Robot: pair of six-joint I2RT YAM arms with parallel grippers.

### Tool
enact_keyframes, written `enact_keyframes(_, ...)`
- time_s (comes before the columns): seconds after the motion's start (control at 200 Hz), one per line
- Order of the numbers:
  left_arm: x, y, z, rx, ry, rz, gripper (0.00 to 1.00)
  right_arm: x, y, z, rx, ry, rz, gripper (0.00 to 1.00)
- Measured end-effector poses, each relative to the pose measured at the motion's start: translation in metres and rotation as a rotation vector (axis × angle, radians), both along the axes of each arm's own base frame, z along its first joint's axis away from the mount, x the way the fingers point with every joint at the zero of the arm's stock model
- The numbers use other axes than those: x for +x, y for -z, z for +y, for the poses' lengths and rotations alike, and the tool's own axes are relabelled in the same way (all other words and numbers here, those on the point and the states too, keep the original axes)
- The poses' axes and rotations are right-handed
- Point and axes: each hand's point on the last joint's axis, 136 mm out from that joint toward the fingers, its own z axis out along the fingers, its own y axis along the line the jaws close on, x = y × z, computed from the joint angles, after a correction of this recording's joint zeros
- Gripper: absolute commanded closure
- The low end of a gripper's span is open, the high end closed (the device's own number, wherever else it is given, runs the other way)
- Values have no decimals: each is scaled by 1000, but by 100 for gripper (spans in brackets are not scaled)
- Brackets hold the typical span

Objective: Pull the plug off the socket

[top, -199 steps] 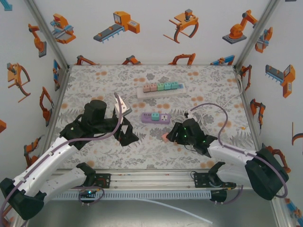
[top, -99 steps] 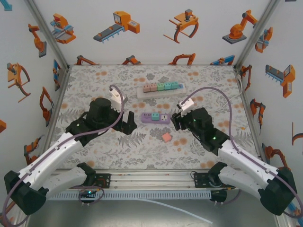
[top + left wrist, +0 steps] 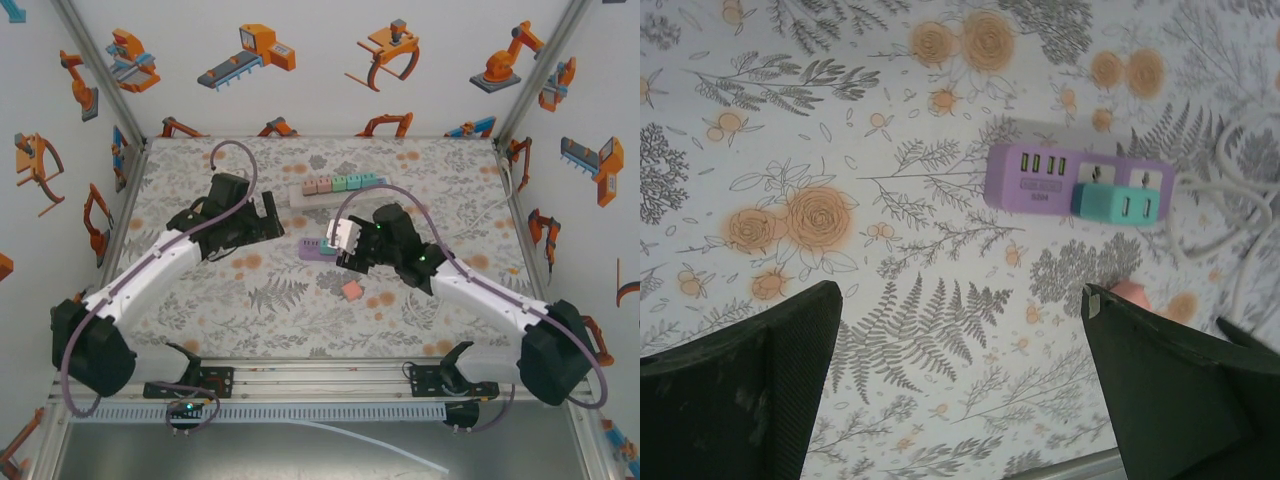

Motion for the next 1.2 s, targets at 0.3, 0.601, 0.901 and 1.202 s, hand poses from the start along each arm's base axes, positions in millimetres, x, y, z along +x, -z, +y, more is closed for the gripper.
enact_keyframes(0.3,23,52,-22,-84,-53,176,20,17,27,33,-70,-113,98,41)
enact_keyframes(0.601,38,85,-40,-100,-36,250,32,25,56,43,-90,-157,193,44)
enact_keyframes(0.901,45,110,-62,-83,-4,297,37,38,78,48,-100,-166,250,46)
enact_keyframes(1.202,42,125,-74,-65,12,329,41,40,82,50,-103,-171,255,51)
